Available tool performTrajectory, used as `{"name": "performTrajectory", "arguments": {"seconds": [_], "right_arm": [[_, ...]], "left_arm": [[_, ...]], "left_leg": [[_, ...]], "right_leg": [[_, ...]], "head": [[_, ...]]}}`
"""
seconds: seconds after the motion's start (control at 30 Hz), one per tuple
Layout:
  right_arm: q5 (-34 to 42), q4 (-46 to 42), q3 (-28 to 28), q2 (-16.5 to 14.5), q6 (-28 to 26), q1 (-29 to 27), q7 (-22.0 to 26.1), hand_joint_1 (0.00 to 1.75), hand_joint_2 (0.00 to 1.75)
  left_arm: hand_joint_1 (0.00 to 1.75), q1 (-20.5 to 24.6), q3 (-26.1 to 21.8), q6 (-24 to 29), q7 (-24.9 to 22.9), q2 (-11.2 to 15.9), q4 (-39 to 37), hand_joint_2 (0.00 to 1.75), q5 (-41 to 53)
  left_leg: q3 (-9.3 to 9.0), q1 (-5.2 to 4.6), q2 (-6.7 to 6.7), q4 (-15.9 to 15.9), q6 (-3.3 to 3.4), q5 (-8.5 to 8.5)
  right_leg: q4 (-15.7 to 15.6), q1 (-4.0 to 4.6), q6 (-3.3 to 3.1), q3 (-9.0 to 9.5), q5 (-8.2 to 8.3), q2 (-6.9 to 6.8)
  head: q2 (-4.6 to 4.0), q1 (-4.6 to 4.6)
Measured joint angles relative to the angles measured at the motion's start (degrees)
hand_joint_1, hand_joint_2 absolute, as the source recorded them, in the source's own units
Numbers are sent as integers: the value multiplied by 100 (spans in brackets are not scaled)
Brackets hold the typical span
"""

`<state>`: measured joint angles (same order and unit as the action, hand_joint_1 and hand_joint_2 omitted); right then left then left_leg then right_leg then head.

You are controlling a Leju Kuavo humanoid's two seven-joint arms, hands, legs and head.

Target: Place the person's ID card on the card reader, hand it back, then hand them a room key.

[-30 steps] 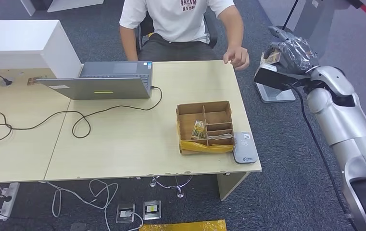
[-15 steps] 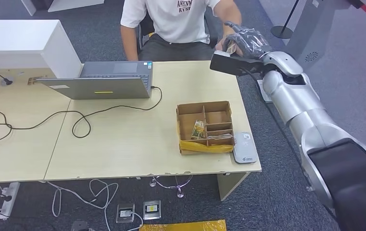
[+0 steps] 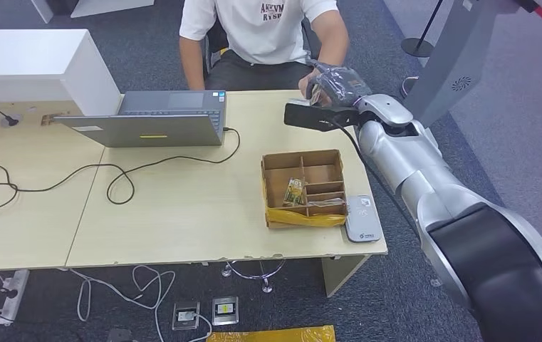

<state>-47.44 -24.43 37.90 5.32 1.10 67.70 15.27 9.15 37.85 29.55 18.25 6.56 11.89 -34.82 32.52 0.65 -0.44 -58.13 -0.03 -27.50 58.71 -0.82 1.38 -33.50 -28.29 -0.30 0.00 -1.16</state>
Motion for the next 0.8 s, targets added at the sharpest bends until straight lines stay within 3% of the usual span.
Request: {"name": "performTrajectory", "arguments": {"seconds": [0.33, 0.5, 0.63, 0.8], "right_arm": [[46, 201, 53, -31, -429, 3, 36, 0, 175], [661, 217, -44, -18, -605, 35, 285, 0, 175], [1415, 178, -281, 33, -343, 50, 621, 0, 175], [2386, -251, -601, 204, 453, -179, 757, 0, 175]], "left_arm": [[0, -17, 36, 70, 0, -4, 2, 0, -8], [0, -19, 85, 172, 4, -12, 1, 0, -67], [0, -23, 130, 205, 15, -17, 0, 0, -135], [0, -28, 151, 213, 25, -16, 0, 0, -217]], "left_leg": [[-1, 0, 1, -1, 0, 0], [-4, 0, 3, -1, 0, 0], [-5, 0, 5, -1, 0, 0], [-8, 0, 4, -2, 0, 0]], "right_leg": [[0, 0, 0, -1, 0, 0], [-1, 0, -1, -1, 0, 4], [-1, 0, -1, -2, 0, 4], [-3, 1, -1, 1, 0, 2]], "head": [[0, 1], [0, 1], [0, 1], [0, 0]]}}
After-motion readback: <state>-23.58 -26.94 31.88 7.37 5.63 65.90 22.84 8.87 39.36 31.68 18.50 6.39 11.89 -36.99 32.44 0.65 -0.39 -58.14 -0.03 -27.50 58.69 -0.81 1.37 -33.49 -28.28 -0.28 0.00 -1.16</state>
